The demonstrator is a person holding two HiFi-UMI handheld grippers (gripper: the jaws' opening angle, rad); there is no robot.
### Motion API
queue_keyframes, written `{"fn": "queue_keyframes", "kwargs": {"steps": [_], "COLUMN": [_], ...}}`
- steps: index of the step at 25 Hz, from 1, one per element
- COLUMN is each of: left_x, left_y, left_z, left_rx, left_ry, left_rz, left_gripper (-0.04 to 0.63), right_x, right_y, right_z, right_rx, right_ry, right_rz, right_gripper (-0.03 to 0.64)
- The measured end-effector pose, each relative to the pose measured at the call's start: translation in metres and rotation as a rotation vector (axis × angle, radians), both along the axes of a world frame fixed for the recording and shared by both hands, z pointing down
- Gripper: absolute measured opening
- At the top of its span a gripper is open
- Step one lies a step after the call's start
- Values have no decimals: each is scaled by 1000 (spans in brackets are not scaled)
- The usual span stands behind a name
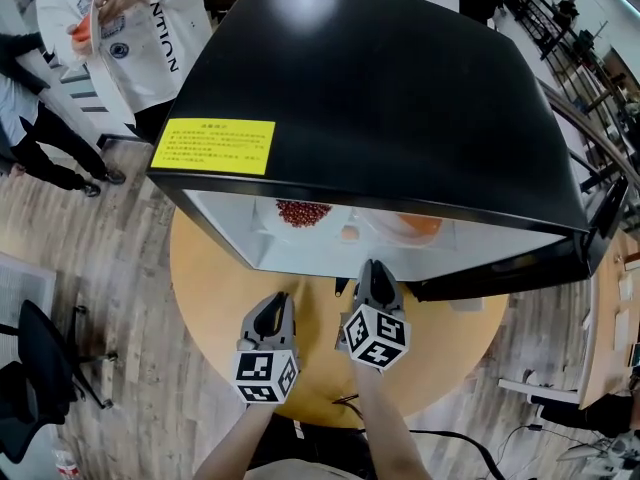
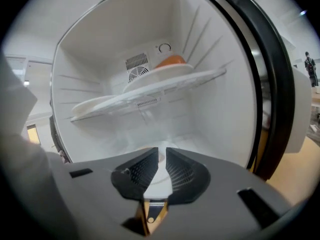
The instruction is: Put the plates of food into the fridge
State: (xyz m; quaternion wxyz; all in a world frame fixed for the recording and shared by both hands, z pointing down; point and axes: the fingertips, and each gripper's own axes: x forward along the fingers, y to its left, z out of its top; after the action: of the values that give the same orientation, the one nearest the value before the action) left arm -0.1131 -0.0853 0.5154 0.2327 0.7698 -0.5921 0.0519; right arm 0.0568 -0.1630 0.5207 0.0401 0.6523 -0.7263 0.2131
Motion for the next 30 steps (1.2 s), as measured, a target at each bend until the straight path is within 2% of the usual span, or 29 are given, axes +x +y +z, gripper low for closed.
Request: {"fn": "queue_keyframes", "kwargs": {"steps": [6, 13, 20, 30], "left_x": [15, 36, 47, 53], "left_y": [-11, -5, 20, 35], "left_z": [-35, -89, -123, -146], "left_rx": [113, 234, 315, 369], "left_ry": [-33, -69, -110, -103], "left_rz": [40, 76, 107, 111], "left_gripper": [21, 8, 8, 8], "right_x": [-14, -25, -25, -15], "right_y": [37, 83, 115, 130], "right_z": [-48, -90, -114, -143], "right_rx": [126, 201, 255, 324], "right_ry": [68, 49, 48, 43], "right_rz": [-106, -176, -172, -142], "right_gripper": [18, 12, 12, 12]}}
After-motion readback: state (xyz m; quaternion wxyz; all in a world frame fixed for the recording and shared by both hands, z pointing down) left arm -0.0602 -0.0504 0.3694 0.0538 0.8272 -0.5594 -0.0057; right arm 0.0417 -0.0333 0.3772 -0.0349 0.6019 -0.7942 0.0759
